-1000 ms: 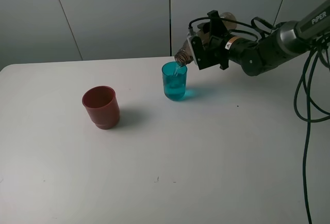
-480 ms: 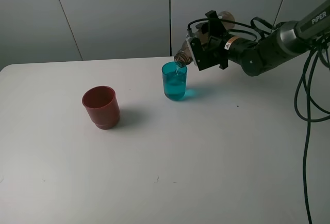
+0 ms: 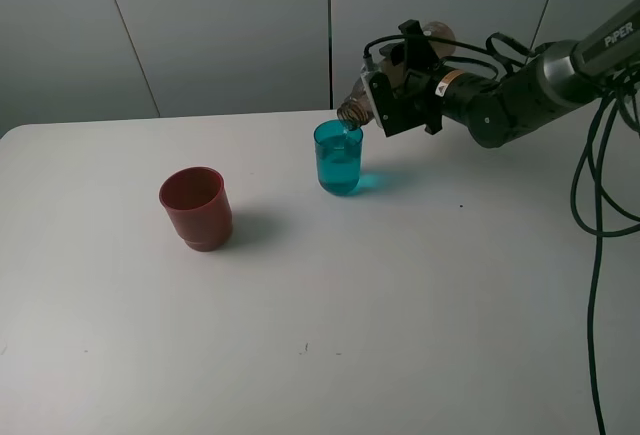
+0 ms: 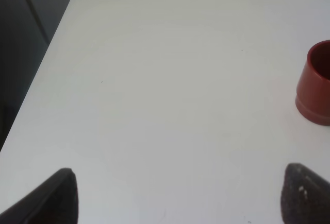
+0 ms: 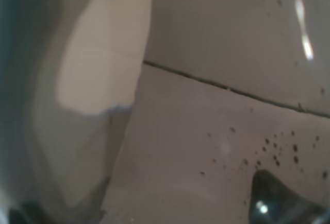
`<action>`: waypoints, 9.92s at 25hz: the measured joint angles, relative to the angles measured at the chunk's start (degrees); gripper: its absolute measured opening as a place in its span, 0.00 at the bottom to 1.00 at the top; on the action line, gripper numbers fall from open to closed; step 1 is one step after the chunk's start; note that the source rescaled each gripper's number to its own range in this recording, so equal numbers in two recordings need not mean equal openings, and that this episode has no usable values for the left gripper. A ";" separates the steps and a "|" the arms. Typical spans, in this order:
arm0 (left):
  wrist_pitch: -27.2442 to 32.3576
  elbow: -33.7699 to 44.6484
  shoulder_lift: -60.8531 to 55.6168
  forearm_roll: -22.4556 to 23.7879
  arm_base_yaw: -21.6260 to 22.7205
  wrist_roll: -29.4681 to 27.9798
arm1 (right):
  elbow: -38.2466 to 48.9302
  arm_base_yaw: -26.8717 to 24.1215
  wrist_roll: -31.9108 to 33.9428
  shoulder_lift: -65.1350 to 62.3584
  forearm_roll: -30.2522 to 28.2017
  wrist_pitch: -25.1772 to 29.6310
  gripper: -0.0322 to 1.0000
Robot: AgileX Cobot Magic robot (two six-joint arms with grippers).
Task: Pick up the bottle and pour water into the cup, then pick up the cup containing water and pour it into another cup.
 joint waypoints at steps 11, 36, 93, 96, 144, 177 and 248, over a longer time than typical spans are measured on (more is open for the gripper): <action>0.00 0.00 0.00 0.00 0.00 0.10 | 0.00 0.00 12.04 -3.22 -1.98 4.39 0.07; 0.00 0.00 0.00 0.00 0.00 0.10 | 4.76 -5.18 102.05 -11.68 -10.81 11.71 0.07; 0.00 0.00 0.00 0.00 0.00 0.10 | 11.00 -17.70 111.11 -0.05 -18.25 -10.43 0.07; 0.00 0.00 0.00 0.00 0.00 0.10 | 11.00 -17.70 111.56 -0.05 -19.15 -10.43 0.07; 0.00 0.00 0.00 0.00 0.00 0.29 | 31.43 -2.51 113.64 -14.12 -26.43 -2.58 1.00; 0.00 0.00 0.00 0.00 0.00 0.29 | 16.05 8.61 107.07 -0.46 -9.99 -1.02 1.00; 0.00 0.00 0.00 0.00 0.00 0.29 | 8.15 9.29 108.50 6.71 -8.83 -4.74 1.00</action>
